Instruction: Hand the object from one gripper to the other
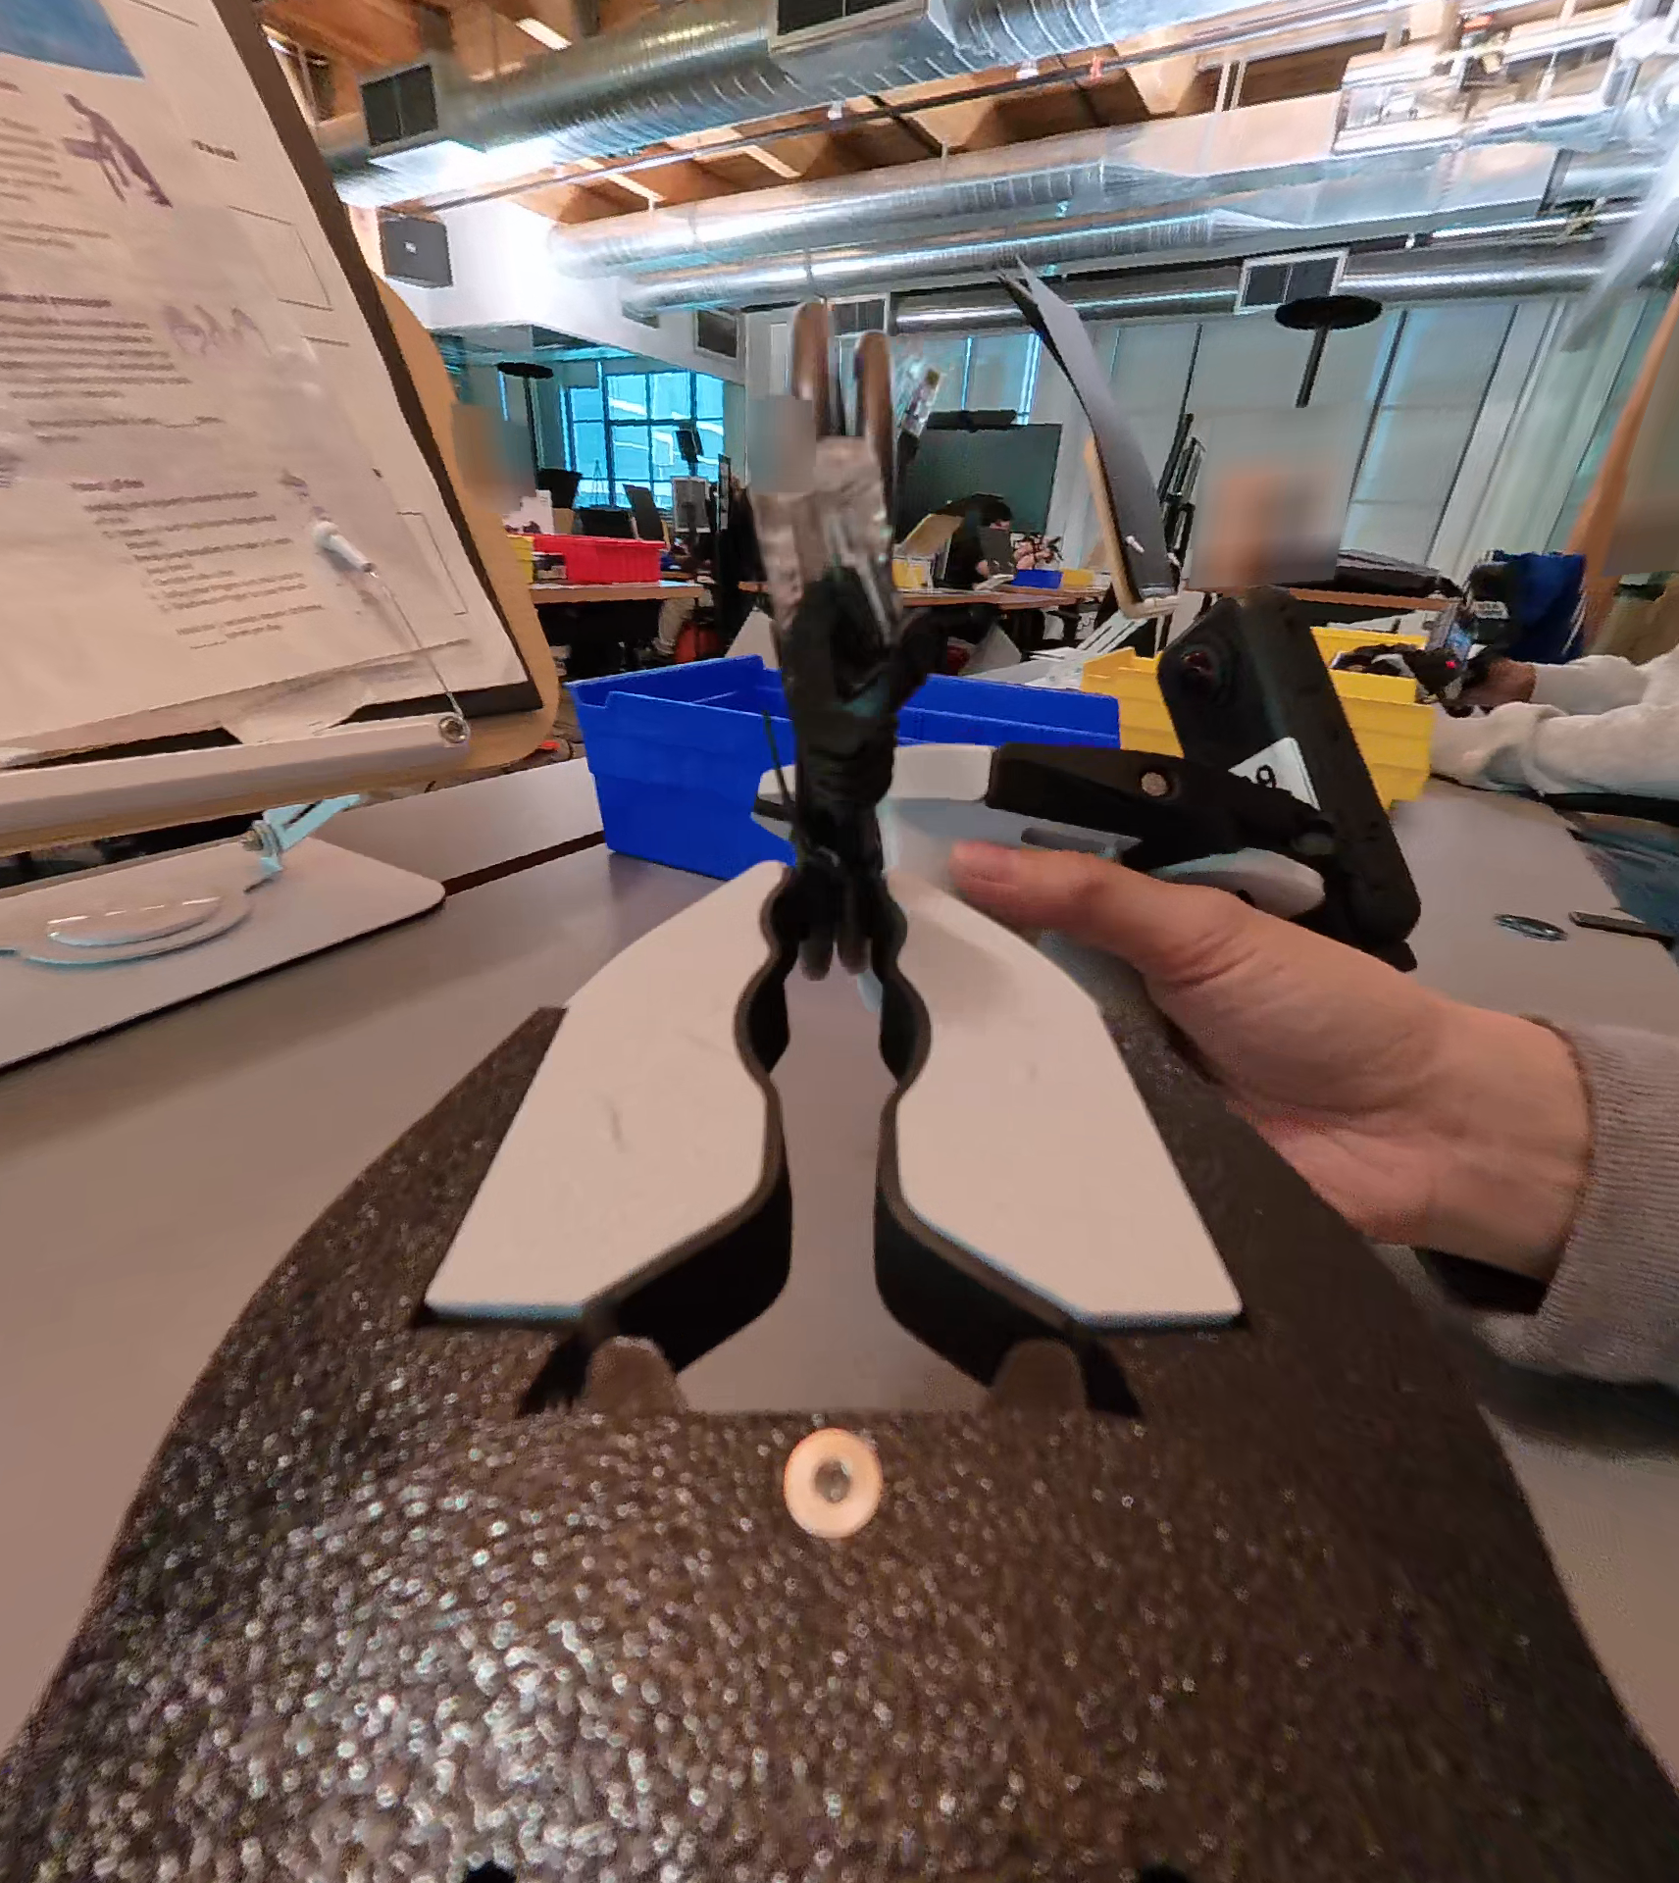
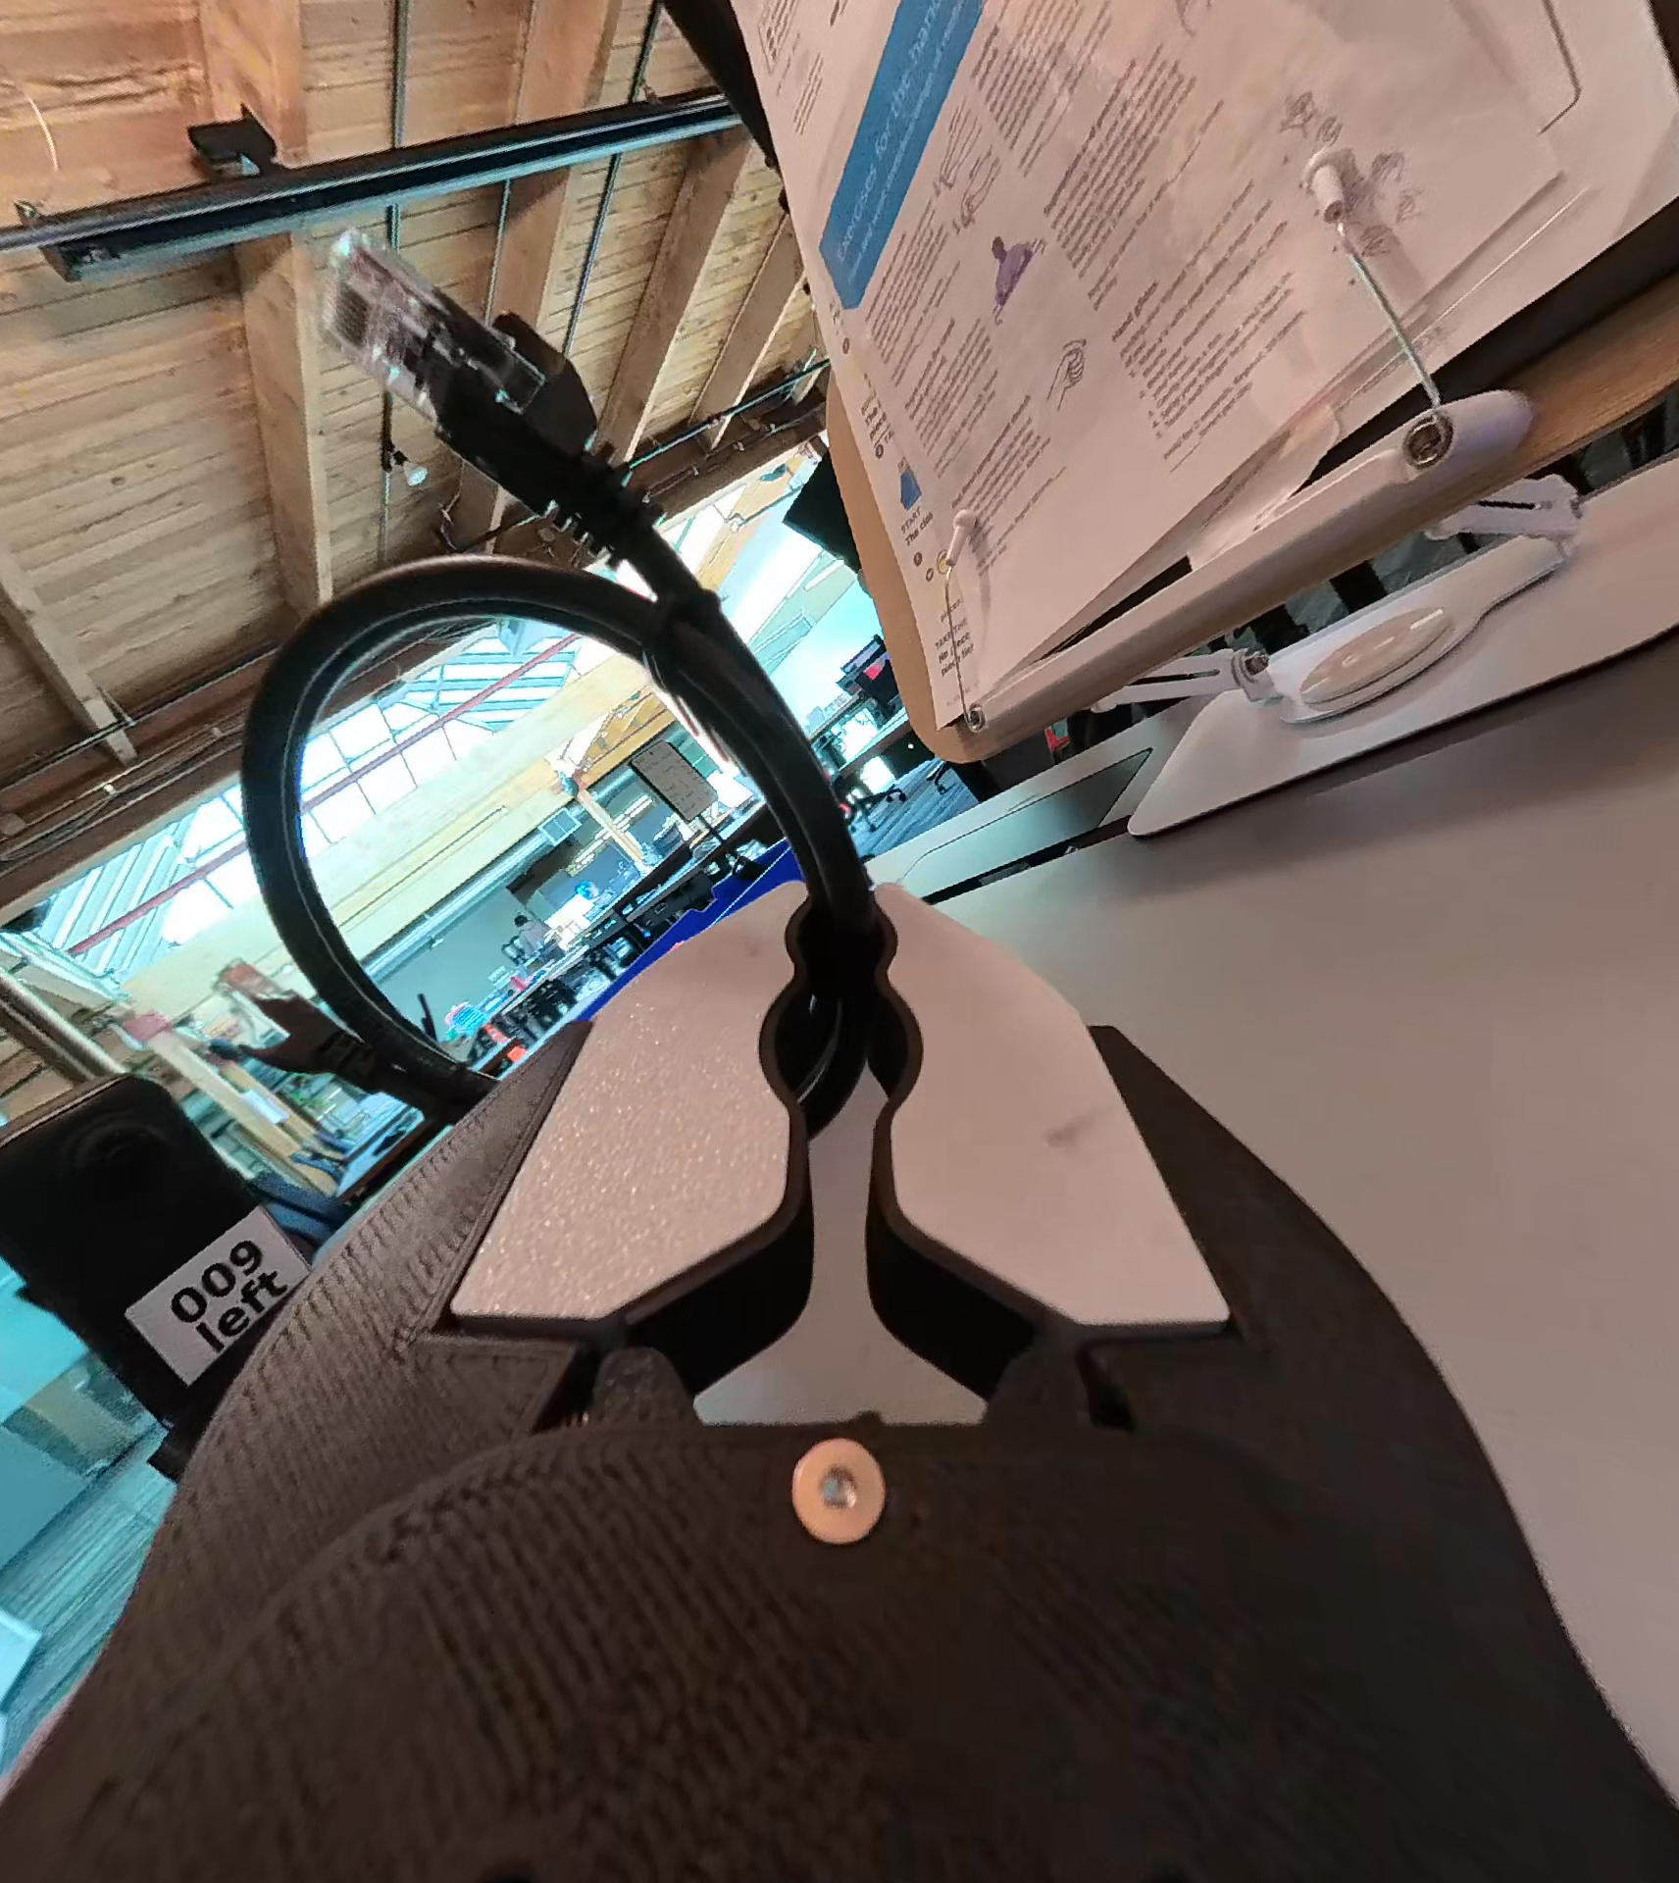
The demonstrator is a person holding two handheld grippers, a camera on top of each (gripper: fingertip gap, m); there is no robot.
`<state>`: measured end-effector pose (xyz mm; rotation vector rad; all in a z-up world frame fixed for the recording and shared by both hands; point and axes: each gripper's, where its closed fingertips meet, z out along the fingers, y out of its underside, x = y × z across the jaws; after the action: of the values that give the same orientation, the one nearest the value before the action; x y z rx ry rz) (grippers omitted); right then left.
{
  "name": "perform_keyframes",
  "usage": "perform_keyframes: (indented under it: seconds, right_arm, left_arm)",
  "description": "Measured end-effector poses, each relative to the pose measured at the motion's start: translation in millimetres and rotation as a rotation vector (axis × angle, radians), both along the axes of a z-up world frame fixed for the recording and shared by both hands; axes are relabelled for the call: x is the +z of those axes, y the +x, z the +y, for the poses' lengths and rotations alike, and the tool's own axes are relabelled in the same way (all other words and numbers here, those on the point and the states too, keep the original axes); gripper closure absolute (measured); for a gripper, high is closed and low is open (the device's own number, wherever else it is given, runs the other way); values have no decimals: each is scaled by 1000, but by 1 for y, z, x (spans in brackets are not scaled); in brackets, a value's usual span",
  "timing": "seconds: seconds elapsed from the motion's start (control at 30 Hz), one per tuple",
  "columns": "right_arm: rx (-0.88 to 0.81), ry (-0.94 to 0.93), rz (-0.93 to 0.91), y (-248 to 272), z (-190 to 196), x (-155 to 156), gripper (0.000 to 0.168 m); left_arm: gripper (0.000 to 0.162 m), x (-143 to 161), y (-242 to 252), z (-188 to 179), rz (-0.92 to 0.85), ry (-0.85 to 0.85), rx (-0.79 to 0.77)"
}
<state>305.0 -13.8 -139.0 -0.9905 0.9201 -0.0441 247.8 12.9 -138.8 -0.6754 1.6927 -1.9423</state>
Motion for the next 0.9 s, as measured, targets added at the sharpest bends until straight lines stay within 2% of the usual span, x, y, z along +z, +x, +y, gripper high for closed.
perform_keyframes:
  seconds: [0.13,0.2,0.3,0.4,0.53,0.6,0.7,0.77,0.83,0.9]
  right_arm:
    - [60,11,-30,-3,2,2,158]
    - [34,19,-56,0,-5,8,134]
    - [132,-15,-129,-8,-3,18,112]
    - [334,-15,-206,-29,3,30,106]
    - [568,-42,-188,-52,2,25,115]
    - [609,-96,-199,-57,-1,18,128]
    - [657,-206,-222,-65,-3,5,133]
    - [668,-257,-236,-68,-3,-1,142]
    - [680,-288,-254,-70,-3,-4,154]
    - [707,-297,-264,-74,0,-5,155]
  left_arm:
    - [150,5,-1,3,7,-8,-12]
    - [151,12,-2,8,61,-96,-60]
    - [151,19,-3,17,197,-231,-200]
    - [151,9,-10,20,351,-176,-362]
    - [150,-13,-23,26,434,31,-451]
    - [150,-16,-27,29,469,44,-482]
    - [150,-17,-32,32,488,55,-523]
    - [150,-19,-35,34,501,66,-551]
    - [150,-19,-39,36,511,67,-581]
    - [150,-19,-39,39,513,66,-584]
